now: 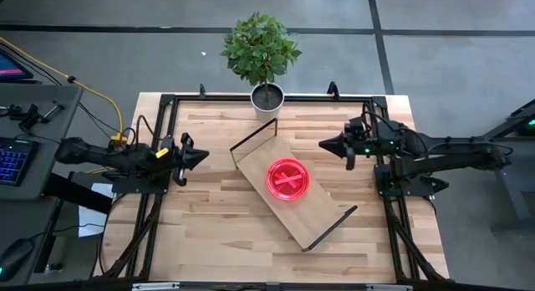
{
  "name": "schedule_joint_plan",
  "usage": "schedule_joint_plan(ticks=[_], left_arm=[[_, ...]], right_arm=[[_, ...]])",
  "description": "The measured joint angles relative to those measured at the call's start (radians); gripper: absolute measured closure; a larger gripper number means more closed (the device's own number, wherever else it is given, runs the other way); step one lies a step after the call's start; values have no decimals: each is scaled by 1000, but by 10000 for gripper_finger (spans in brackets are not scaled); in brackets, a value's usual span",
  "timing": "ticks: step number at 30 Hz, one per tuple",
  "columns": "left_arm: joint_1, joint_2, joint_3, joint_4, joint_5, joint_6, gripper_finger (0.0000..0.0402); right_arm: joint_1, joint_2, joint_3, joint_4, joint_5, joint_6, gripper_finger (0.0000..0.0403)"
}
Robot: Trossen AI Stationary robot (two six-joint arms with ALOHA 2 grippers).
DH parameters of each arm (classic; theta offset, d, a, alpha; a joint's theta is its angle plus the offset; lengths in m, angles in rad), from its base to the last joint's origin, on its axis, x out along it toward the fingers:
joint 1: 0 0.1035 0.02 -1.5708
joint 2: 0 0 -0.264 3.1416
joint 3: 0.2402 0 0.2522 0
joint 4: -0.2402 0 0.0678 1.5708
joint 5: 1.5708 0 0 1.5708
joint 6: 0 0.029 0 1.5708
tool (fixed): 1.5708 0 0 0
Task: Place and stack plates onto a shelf
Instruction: Return to Home Position
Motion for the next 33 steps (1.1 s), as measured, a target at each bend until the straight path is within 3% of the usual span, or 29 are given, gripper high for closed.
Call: schedule_joint_plan(ticks=[10, 16, 22, 27, 33], left_arm=[[23, -1, 1, -33, -3, -28, 401], [23, -1, 1, -35, -3, -29, 401], [23, -1, 1, -35, -4, -28, 401], [23, -4, 1, -38, -4, -28, 401], [23, -6, 1, -41, -4, -29, 401]], right_arm=[[94, -127, -104, -27, -38, -87, 403], [146, -236, -262, 63, -40, -112, 403], [94, -363, -381, 127, -58, -241, 403], [42, -483, -454, 127, -152, -242, 403], [54, -597, -541, 126, -151, -236, 403]])
